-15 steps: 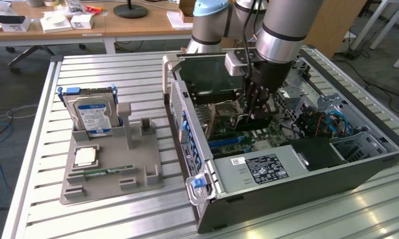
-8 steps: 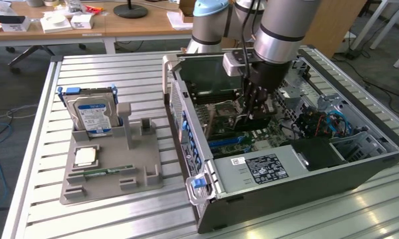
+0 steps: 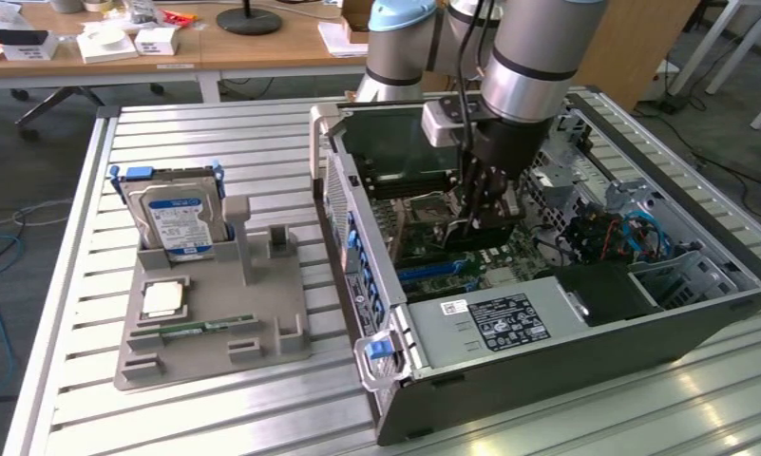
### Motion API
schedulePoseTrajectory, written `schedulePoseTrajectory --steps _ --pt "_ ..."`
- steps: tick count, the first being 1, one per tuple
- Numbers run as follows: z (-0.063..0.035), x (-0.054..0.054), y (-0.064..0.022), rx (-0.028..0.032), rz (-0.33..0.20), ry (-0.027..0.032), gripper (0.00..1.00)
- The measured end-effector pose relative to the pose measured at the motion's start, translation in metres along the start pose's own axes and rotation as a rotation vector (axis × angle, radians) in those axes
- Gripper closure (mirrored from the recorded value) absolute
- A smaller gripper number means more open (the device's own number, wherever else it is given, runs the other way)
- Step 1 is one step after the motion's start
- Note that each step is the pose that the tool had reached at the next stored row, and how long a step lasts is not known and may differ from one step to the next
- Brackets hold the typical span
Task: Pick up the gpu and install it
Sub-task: 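Insert the gpu into the slot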
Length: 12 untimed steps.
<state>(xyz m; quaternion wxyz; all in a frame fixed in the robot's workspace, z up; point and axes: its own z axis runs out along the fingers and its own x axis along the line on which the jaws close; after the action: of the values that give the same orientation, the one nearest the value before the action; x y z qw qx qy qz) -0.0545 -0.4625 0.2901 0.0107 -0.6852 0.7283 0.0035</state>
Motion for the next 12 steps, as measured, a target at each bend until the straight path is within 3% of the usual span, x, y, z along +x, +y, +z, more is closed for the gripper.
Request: schedulePoseTrajectory --steps 12 --pt "0.0004 0.0003 0.0056 0.0001 0.000 -0.0001 0.75"
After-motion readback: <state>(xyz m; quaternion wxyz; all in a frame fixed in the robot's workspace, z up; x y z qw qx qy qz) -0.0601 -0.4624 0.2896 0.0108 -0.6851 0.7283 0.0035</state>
